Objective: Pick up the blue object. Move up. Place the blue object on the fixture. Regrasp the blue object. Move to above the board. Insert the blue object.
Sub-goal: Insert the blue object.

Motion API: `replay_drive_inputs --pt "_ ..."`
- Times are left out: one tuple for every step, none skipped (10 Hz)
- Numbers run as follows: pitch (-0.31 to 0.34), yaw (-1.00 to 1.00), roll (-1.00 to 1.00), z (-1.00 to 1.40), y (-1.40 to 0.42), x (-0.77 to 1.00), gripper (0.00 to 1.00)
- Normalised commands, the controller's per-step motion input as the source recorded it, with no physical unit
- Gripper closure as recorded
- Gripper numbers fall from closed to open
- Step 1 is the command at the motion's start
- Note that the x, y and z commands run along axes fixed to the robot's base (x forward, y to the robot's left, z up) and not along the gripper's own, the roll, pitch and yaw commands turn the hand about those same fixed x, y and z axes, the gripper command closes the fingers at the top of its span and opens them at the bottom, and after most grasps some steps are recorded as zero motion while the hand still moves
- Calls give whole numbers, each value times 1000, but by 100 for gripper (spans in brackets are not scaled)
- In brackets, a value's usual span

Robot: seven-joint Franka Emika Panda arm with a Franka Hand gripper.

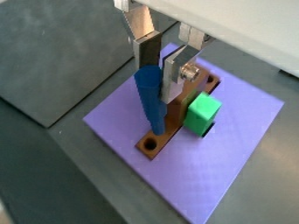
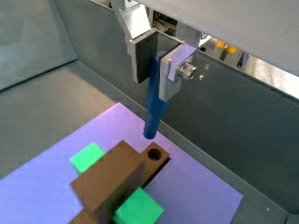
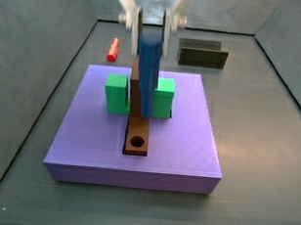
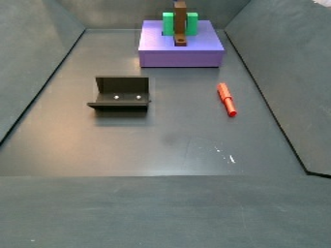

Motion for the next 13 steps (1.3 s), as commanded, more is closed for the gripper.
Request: replay_drive_inputs --pt "66 0 37 -337 -169 11 100" --pt "70 0 51 -311 -83 31 100" --pt "71 0 60 -363 -49 74 100" --pt "50 0 71 -403 0 0 100" --pt "24 0 26 -314 0 0 100" --pt "34 0 0 -286 0 0 100" --pt "43 0 7 -246 -6 0 100" --pt "43 0 7 -229 -20 3 100" --pt "44 0 7 -223 -23 17 100" --pt "43 0 10 -240 -23 6 100" --pt "43 0 3 -269 -17 11 100" --pt "60 0 37 -294 -20 66 100" --pt "81 0 81 -283 -34 137 100"
